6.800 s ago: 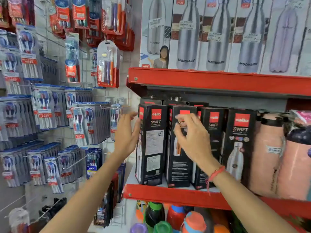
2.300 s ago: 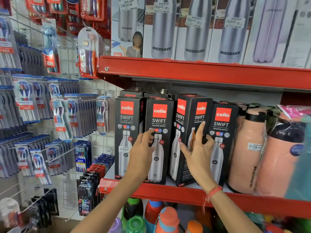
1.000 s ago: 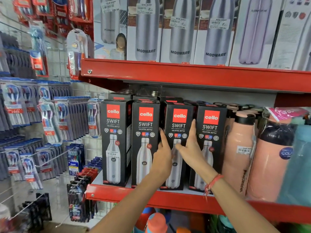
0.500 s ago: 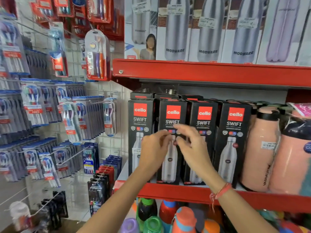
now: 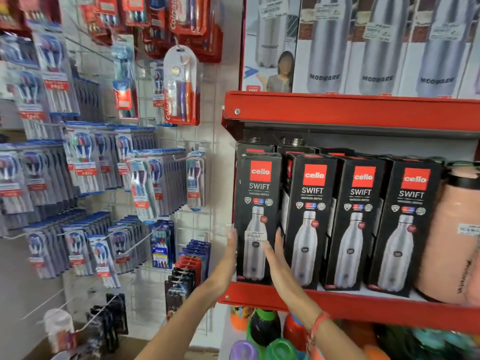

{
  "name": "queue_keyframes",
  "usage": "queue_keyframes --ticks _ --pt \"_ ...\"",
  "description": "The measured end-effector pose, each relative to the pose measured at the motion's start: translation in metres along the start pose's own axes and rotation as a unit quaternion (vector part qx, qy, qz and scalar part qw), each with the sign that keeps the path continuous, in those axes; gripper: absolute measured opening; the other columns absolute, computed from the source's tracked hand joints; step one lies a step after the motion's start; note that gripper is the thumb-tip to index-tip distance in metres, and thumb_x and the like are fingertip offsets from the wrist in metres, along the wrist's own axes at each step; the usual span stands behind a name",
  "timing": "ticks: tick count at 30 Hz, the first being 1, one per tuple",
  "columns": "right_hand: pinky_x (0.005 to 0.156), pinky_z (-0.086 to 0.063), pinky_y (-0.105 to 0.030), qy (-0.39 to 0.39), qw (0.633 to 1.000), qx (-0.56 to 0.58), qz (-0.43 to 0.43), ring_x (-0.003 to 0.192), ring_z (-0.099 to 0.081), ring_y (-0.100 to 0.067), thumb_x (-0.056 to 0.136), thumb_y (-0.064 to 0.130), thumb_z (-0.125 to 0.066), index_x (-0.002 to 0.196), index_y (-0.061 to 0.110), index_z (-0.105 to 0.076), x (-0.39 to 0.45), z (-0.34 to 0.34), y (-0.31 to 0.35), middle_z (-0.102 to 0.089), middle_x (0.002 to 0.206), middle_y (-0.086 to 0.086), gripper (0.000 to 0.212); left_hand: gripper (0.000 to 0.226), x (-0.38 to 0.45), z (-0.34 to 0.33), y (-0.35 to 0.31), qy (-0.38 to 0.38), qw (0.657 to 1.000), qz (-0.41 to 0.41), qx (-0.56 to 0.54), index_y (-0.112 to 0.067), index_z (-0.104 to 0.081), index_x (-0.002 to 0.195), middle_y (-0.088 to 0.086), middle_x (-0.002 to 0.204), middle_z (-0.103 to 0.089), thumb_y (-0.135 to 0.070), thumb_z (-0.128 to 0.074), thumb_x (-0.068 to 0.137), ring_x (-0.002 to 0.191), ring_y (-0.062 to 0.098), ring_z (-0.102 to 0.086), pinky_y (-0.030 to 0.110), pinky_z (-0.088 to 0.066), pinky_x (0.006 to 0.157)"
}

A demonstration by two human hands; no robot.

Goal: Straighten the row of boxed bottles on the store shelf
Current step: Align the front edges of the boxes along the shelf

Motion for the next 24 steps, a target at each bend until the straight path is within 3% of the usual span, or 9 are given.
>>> queue_keyframes --ticks 5,8,13,16,18,19,21,22,24 --pt "0.117 -0.017 -0.043 0.035 0.998 -0.054 -0.011 0.148 -0.016 -0.019 0.092 0.063 -0.026 0.144 0.051 0.018 -0.009 -0.005 -0.006 -0.007 0.151 0.025 0.069 0.110 -0.003 0.012 0.017 0.044 0.999 0.017 0.024 -0.051 0.001 0.143 -0.011 0.162 -0.003 -0.101 -0.012 0.046 0.149 0.024 -0.010 0.047 -0.014 0.119" --pt "0.118 -0.016 -0.043 0.035 0.998 -0.057 -0.011 0.147 -0.017 -0.016 0.087 0.069 -0.028 0.141 0.058 0.015 -0.016 -0.004 -0.007 -0.011 0.142 0.031 0.070 0.093 -0.014 0.016 0.014 0.043 0.999 0.014 0.014 -0.050 -0.005 0.143 -0.008 0.161 -0.012 -0.087 -0.010 0.058 0.148 0.026 -0.017 0.046 -0.017 0.120" --pt "0.117 -0.016 -0.041 0.024 0.997 -0.075 -0.013 0.147 -0.019 -0.017 0.088 0.069 -0.029 0.142 0.058 0.013 -0.023 -0.003 -0.005 -0.014 0.157 0.021 0.069 0.073 -0.028 0.017 0.010 0.039 0.996 -0.001 0.078 -0.048 0.002 0.145 -0.009 0.161 -0.005 -0.072 0.000 0.077 0.148 0.026 -0.018 0.045 -0.015 0.119" --pt "0.118 -0.015 -0.041 0.032 0.997 -0.071 -0.005 0.146 -0.018 -0.012 0.088 0.067 -0.031 0.143 0.057 0.011 -0.027 -0.003 -0.002 -0.012 0.155 0.025 0.070 0.078 -0.028 0.015 0.010 0.051 0.994 0.024 0.098 -0.048 0.002 0.146 -0.009 0.161 -0.006 -0.078 -0.002 0.074 0.147 0.027 -0.019 0.049 -0.013 0.120" --pt "0.118 -0.016 -0.038 0.028 0.998 -0.056 0.011 0.139 -0.022 -0.004 0.092 0.060 -0.034 0.147 0.051 0.003 -0.028 0.000 0.000 -0.014 0.145 0.029 0.068 0.098 -0.021 0.019 0.013 0.011 0.996 0.053 0.074 -0.042 -0.014 0.148 -0.008 0.158 -0.016 -0.091 -0.012 0.063 0.144 0.024 -0.028 0.047 -0.019 0.120" --pt "0.117 -0.020 -0.036 0.008 0.998 -0.053 0.020 0.136 -0.028 -0.003 0.094 0.055 -0.037 0.150 0.046 -0.007 -0.028 0.006 0.000 -0.020 0.144 0.027 0.064 0.100 -0.019 0.024 0.012 -0.040 0.996 0.040 0.074 -0.034 -0.031 0.146 -0.005 0.155 -0.029 -0.092 -0.020 0.064 0.137 0.022 -0.039 0.041 -0.027 0.117" --pt "0.109 -0.036 -0.033 -0.097 0.992 -0.067 0.048 0.124 -0.050 -0.011 0.097 0.040 -0.044 0.145 0.033 -0.036 -0.032 0.032 -0.002 -0.046 0.144 0.008 0.050 0.060 -0.031 0.030 -0.009 -0.183 0.968 -0.094 0.143 -0.019 -0.061 0.117 0.007 0.127 -0.061 -0.064 -0.031 0.091 0.105 0.012 -0.057 0.016 -0.041 0.093" --pt "0.101 -0.040 -0.031 -0.165 0.981 -0.081 0.058 0.114 -0.056 -0.013 0.097 0.031 -0.047 0.139 0.026 -0.048 -0.036 0.049 -0.004 -0.057 0.136 0.000 0.042 0.045 -0.043 0.029 -0.020 -0.250 0.941 -0.161 0.163 -0.017 -0.064 0.109 0.004 0.113 -0.065 -0.049 -0.034 0.098 0.094 0.005 -0.057 0.008 -0.040 0.083" --pt "0.097 -0.042 -0.032 -0.260 0.959 -0.093 0.060 0.109 -0.056 -0.015 0.096 0.020 -0.048 0.131 0.015 -0.055 -0.043 0.079 -0.011 -0.057 0.132 -0.008 0.036 0.038 -0.054 0.011 -0.028 -0.247 0.936 -0.210 0.136 -0.020 -0.065 0.108 -0.005 0.103 -0.067 -0.043 -0.036 0.098 0.093 0.000 -0.060 0.010 -0.044 0.081"
Point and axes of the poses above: each hand's wrist, its own x-axis towards the middle knuckle, its own z-axis out of the back of the hand, y = z × x, the point moved 8 cm from there along x, towards the middle knuckle
